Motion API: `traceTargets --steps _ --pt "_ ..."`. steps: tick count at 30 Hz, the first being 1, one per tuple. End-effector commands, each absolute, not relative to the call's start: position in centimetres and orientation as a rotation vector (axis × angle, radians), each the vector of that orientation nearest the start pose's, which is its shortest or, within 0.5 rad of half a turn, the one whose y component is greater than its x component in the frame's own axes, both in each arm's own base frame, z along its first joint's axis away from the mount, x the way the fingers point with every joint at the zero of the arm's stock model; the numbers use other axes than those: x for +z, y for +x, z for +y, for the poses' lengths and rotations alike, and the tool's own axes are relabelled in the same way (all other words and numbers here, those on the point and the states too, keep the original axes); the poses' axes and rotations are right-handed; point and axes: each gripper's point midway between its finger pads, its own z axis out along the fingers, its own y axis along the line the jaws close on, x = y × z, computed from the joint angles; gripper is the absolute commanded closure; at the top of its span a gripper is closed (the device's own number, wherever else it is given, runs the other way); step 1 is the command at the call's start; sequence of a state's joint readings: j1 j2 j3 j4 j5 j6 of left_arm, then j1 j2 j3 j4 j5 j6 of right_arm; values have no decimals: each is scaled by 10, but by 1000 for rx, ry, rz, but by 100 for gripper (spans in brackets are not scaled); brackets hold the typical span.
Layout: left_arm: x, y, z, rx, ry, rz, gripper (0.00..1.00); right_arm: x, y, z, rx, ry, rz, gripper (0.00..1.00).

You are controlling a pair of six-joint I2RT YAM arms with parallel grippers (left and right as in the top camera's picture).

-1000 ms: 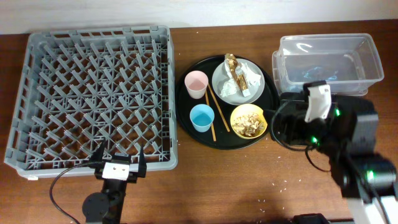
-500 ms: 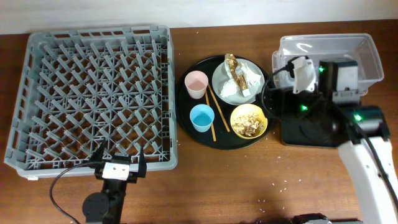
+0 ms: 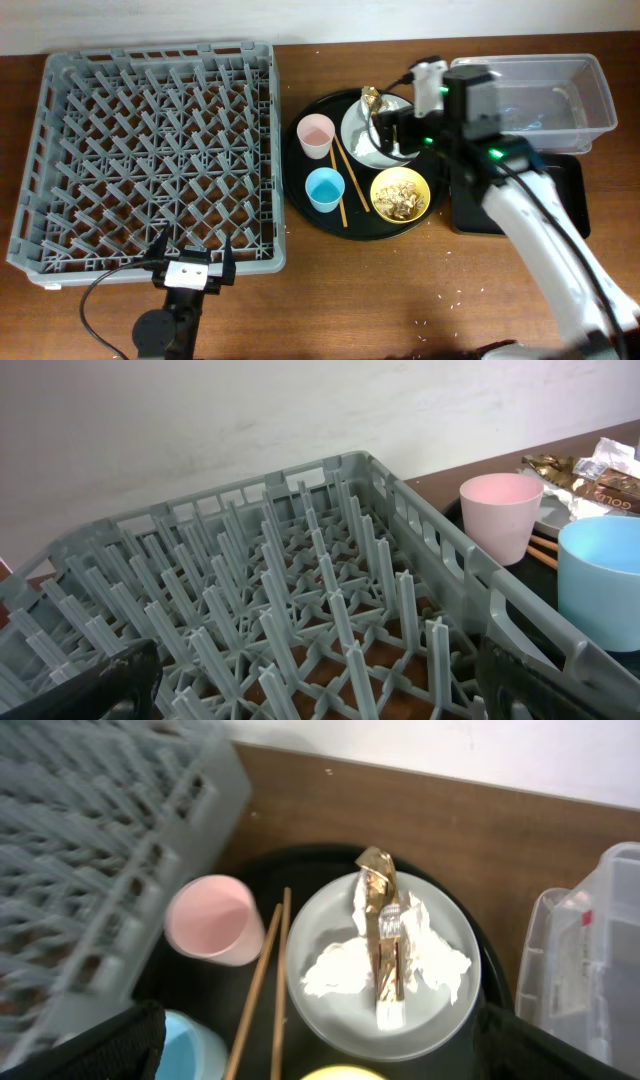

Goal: Sort waste into correct bins and load items into the dishwasher rack
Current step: 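Reach the right gripper to the paper waste on the white plate, then grasp the paper waste and drop it into the clear bin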

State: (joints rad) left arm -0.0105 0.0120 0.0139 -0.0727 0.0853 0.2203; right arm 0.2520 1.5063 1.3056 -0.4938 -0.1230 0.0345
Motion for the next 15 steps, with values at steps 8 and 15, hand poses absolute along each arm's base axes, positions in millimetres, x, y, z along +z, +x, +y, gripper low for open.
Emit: traceTargets --steps 8,15 --pt "158 245 -16 89 240 1628 1 107 502 130 160 -163 2348 9" --pt "158 245 -16 89 240 1628 0 51 514 126 98 -146 2394 10"
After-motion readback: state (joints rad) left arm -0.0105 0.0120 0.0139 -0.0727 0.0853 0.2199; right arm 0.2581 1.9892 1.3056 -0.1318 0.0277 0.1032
